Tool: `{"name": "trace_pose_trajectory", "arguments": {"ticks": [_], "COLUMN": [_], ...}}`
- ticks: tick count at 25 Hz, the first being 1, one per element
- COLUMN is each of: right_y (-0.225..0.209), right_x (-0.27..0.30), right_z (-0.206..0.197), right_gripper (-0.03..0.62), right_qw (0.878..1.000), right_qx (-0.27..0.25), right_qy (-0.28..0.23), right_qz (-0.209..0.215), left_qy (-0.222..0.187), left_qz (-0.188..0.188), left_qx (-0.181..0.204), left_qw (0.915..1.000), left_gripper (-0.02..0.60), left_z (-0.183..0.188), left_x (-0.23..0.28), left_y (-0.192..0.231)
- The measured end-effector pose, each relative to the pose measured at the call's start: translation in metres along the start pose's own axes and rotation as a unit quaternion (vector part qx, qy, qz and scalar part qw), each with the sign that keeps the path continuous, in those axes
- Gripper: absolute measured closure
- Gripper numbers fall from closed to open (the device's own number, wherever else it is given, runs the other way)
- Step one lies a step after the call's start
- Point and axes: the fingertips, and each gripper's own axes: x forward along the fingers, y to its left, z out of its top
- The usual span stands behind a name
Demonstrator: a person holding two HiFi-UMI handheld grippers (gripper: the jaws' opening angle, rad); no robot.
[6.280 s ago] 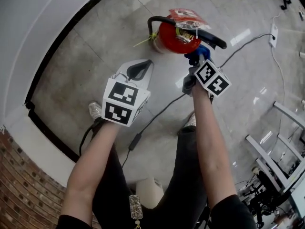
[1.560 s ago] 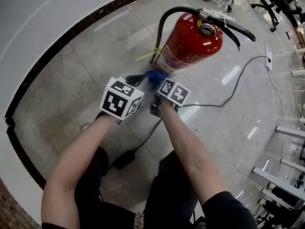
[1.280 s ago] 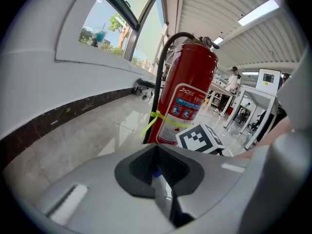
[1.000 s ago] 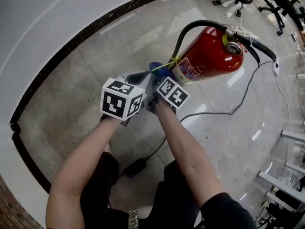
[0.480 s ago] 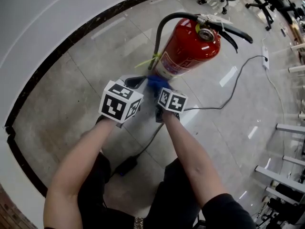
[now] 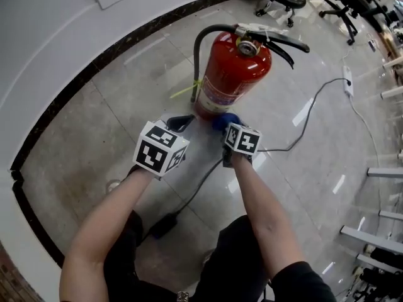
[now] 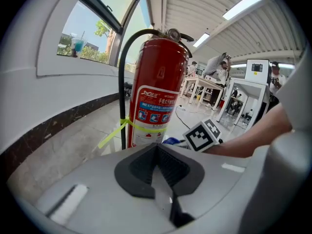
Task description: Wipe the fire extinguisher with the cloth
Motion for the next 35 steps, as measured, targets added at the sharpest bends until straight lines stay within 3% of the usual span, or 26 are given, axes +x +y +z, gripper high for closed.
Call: {"name": "trace_pose_trajectory", "arguments": {"ticks": [6,12,19,26,29,35], "right_y": [-0.009,0.012,0.004,0.030,0.059,0.117], "right_x": [-0.053,-0.125,-0.215,-0.299,-0.304,-0.287], "right_z": [0.098,0.194,0.270,0.341,0.346,0.338], "right_gripper": [0.565,0.565,0.565,0.565,0.565,0.565], "right_qw": [0.994,0.976,0.955,0.909,0.883,0.819], "right_qx": [-0.019,-0.049,-0.122,-0.265,-0.355,-0.513], "right_qy": [-0.094,-0.181,-0.261,-0.321,-0.304,-0.255], "right_qz": [0.051,0.107,0.077,0.035,0.026,0.021], "left_qy": [-0.033,-0.068,-0.091,-0.099,-0.100,-0.109], "left_qz": [0.005,0.019,0.027,0.023,0.016,0.020], "left_qx": [0.065,0.081,0.082,0.093,0.098,0.095], "left_qw": [0.9973,0.9942,0.9920,0.9905,0.9900,0.9893], "left_gripper": [0.575,0.575,0.575,0.575,0.575,0.575], "left_z": [0.067,0.124,0.172,0.204,0.209,0.219], "left_x": [-0.028,-0.053,-0.062,-0.067,-0.068,-0.077], "left_y": [-0.008,-0.009,-0.008,-0.015,-0.021,-0.011]}}
